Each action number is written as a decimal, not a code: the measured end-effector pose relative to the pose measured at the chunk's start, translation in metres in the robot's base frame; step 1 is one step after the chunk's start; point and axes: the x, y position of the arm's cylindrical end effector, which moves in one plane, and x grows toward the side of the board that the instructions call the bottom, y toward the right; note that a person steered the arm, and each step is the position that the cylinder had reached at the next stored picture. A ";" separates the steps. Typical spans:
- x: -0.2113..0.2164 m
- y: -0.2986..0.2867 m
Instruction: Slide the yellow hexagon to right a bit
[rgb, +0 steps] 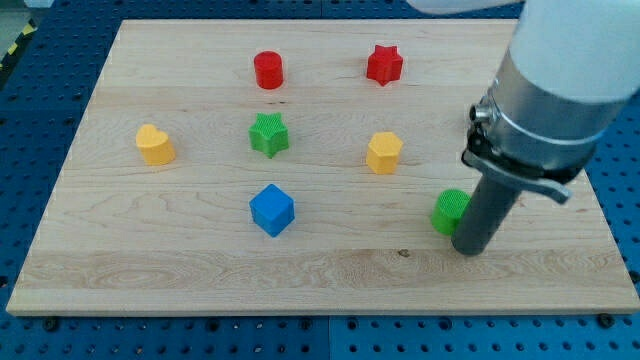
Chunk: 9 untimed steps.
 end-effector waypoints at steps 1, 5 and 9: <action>-0.001 0.001; 0.009 -0.028; -0.029 -0.101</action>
